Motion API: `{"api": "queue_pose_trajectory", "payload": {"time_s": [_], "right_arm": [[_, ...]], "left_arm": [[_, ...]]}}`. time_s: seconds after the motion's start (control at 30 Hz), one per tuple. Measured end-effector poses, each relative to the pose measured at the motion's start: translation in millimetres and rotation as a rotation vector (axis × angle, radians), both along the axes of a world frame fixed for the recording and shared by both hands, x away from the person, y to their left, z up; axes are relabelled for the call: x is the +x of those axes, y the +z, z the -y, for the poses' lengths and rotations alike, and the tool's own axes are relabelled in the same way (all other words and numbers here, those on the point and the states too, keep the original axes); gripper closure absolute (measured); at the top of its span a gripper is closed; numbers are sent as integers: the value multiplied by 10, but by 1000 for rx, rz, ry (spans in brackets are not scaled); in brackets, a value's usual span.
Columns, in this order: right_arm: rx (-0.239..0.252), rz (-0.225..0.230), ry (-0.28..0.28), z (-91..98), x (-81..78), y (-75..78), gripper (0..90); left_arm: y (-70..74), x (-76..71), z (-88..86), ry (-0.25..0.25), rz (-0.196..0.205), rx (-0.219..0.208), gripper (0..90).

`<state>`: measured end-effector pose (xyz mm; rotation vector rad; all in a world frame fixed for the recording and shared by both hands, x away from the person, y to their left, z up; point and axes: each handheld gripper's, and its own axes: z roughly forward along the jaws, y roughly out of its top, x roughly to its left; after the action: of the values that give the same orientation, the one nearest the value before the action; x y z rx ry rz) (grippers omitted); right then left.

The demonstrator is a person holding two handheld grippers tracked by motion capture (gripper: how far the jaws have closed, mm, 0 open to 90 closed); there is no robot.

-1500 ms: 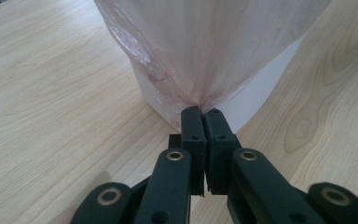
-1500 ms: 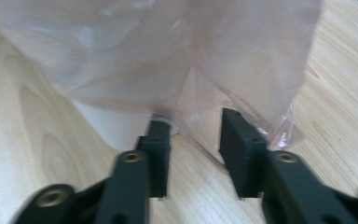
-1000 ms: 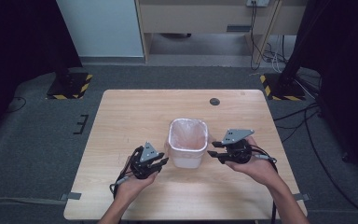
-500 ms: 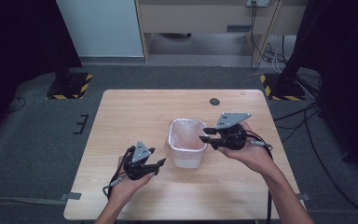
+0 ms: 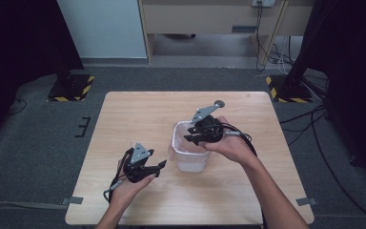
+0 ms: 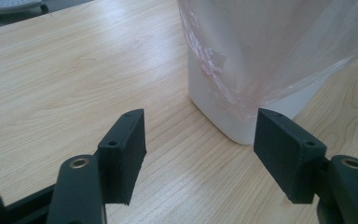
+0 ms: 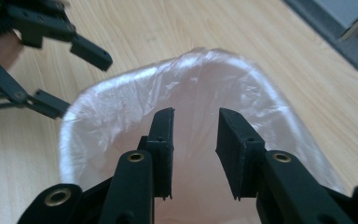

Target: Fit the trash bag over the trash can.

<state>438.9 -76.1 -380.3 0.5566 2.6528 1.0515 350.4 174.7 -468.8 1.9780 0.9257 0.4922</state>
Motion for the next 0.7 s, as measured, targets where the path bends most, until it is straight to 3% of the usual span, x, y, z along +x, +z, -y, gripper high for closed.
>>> {"api": "queue_pose_trajectory", "payload": {"time_s": [0.17, 0.3, 0.33, 0.5, 0.6, 0.7], "right_arm": [[-91, -16, 25, -142, 104, -102, 657], [-152, -16, 67, -201, 157, -211, 578], [-190, -26, 87, -221, 165, -270, 521], [-210, -42, 91, -230, 187, -270, 437], [-242, -30, 110, -256, 185, -278, 398], [-243, -23, 112, -275, 182, -273, 380]], "left_arm": [[-2, -6, 12, 3, 0, -3, 340], [0, -13, 28, -5, 1, 2, 340], [2, -13, 25, -4, 0, -3, 339], [-4, -12, 25, -2, -4, 0, 339], [3, -15, 25, -2, -3, -4, 339], [-1, -19, 35, -6, -4, -1, 339]]}}
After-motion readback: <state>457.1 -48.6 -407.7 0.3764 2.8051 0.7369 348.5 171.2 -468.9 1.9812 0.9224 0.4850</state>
